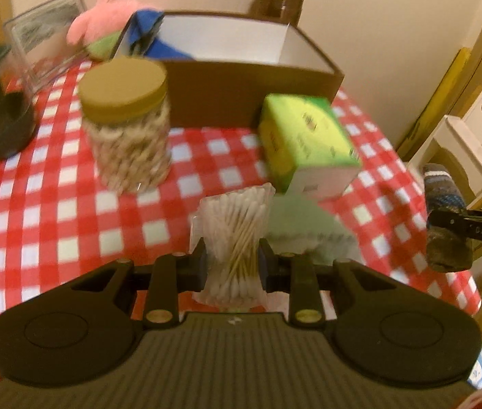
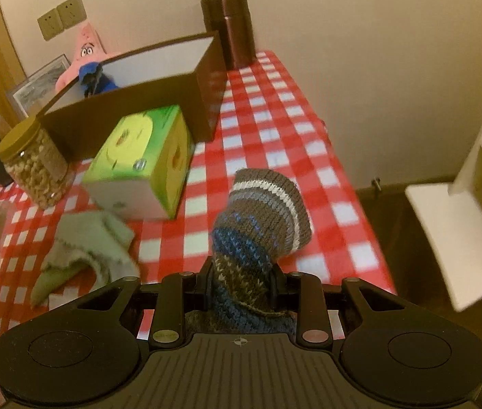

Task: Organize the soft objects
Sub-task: 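Carry the striped knit and cotton-swab bag over the white box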

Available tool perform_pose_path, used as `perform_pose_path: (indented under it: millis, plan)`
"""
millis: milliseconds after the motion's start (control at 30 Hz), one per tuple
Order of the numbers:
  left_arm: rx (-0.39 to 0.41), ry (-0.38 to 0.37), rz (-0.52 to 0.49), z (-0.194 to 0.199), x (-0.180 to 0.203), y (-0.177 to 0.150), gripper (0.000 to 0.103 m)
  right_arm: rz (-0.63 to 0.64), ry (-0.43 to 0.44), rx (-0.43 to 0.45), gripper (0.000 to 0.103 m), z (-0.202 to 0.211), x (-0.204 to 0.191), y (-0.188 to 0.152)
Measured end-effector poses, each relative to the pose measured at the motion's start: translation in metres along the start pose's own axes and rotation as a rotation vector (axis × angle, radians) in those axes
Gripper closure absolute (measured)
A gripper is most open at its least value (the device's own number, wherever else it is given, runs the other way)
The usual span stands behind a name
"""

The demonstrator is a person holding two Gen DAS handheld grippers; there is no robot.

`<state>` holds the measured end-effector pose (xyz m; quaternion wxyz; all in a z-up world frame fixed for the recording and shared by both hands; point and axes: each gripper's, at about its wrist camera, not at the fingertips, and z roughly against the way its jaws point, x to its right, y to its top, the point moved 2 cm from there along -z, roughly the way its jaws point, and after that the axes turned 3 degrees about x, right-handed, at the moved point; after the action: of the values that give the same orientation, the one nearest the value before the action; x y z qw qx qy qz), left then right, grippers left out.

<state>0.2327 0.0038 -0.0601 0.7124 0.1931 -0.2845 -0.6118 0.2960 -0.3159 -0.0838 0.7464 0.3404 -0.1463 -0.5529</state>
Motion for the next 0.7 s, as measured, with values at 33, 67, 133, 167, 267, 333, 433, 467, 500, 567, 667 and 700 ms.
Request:
perform_pose_path:
  millis: [33,67,133,167,267,333,433,467,500,567,667,700]
  plan:
    - [0.008,0.002,-0.001,-0.003,0.003,0.007,0.077,0.009,0.005,0.007,0.074,-0.002,0.002,0.006]
    - [0.015,0.003,0.000,-0.005,0.005,0.013,0.077,0.017,0.012,0.014,0.074,-0.005,0.003,0.013]
    - [0.033,0.005,0.005,-0.010,0.009,0.028,0.077,0.036,0.031,0.030,0.074,-0.010,0.006,0.028]
    - [0.040,0.010,0.007,-0.012,0.011,0.035,0.077,0.044,0.040,0.039,0.074,-0.013,0.007,0.036]
    - [0.071,0.026,0.009,-0.020,0.014,0.061,0.077,0.065,0.077,0.068,0.074,-0.023,0.007,0.061]
    - [0.093,0.033,0.011,-0.025,0.015,0.078,0.077,0.083,0.101,0.089,0.074,-0.029,0.005,0.079]
    - [0.124,0.045,0.015,-0.031,0.018,0.104,0.077,0.119,0.144,0.126,0.074,-0.039,-0.002,0.109]
    - [0.137,0.050,0.016,-0.034,0.018,0.114,0.077,0.131,0.163,0.139,0.074,-0.043,-0.005,0.120]
    - [0.147,0.052,0.016,-0.037,0.019,0.122,0.077,0.142,0.176,0.150,0.074,-0.046,-0.008,0.130]
    - [0.162,0.058,0.019,-0.045,0.020,0.141,0.077,0.164,0.201,0.175,0.074,-0.053,-0.015,0.150]
    - [0.178,0.055,0.033,-0.057,0.022,0.167,0.077,0.204,0.235,0.204,0.074,-0.068,-0.029,0.180]
    - [0.181,0.055,0.038,-0.062,0.023,0.175,0.077,0.218,0.240,0.209,0.073,-0.074,-0.034,0.188]
